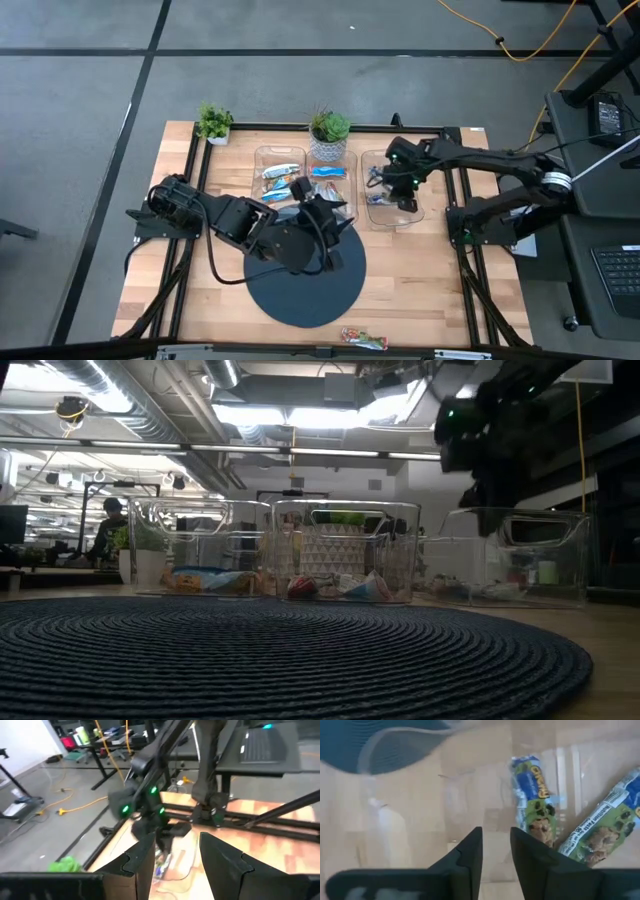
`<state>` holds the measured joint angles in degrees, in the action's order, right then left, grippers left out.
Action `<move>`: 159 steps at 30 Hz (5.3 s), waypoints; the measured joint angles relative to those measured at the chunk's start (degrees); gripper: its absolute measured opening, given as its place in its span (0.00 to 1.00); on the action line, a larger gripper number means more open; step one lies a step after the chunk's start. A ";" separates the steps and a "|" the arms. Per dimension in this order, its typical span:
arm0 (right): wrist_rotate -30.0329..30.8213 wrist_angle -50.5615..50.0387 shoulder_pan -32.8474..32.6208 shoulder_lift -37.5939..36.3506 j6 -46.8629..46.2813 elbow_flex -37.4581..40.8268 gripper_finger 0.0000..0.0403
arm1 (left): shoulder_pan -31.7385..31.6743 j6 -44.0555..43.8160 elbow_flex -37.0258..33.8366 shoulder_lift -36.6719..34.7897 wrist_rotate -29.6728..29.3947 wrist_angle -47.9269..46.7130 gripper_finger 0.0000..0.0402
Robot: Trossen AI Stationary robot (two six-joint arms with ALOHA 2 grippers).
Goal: Pick and place Granola Bars by type
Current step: Put the red granola bar into the middle transparent bin
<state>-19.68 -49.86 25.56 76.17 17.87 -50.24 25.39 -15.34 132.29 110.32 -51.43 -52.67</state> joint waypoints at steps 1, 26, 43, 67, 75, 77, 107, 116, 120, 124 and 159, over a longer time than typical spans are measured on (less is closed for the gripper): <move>-0.38 -0.44 -0.63 -1.41 0.30 0.00 0.26 | 0.00 -0.18 0.00 0.00 -0.19 -0.78 0.37; 5.86 1.35 -45.27 -29.16 -1.16 0.00 0.23 | 2.33 -21.49 0.02 -0.02 -10.55 -16.37 0.37; 23.21 16.70 -72.54 1.17 -13.24 -16.21 0.23 | 6.86 -21.45 0.04 -0.02 -5.09 -23.28 0.37; 17.52 14.74 -73.70 33.11 -54.26 -30.56 0.66 | 11.02 -16.27 0.04 -0.04 -2.33 -25.86 0.37; 18.53 16.14 -73.30 37.29 -59.70 -30.56 0.77 | 10.91 -15.35 0.07 -0.07 -2.26 -26.01 0.37; 18.53 16.60 -73.30 38.10 -59.73 -30.56 0.76 | 10.91 -14.85 0.07 -0.07 -1.95 -26.01 0.37; 18.38 17.15 -70.61 43.25 -57.00 -30.60 0.19 | 10.84 -15.16 0.07 -0.07 -1.08 -28.22 0.37; 18.33 17.80 -70.29 43.29 -57.15 -30.62 0.07 | 10.84 -15.58 0.07 -0.07 -1.02 -28.22 0.37; 18.54 16.73 -70.29 42.48 -57.97 -30.47 0.07 | 10.84 -15.57 0.07 -0.07 -1.00 -28.22 0.37; 20.34 12.64 -70.29 39.93 -58.19 -30.38 0.05 | 10.84 -15.55 0.07 -0.07 -1.05 -28.24 0.37; 27.82 -9.43 -61.89 14.81 -55.24 -30.51 0.04 | 6.71 -18.09 0.13 3.32 10.19 -26.26 0.45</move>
<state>8.14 -59.28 -36.33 90.98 -37.36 -80.75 32.09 -33.44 132.42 113.65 -41.23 -78.92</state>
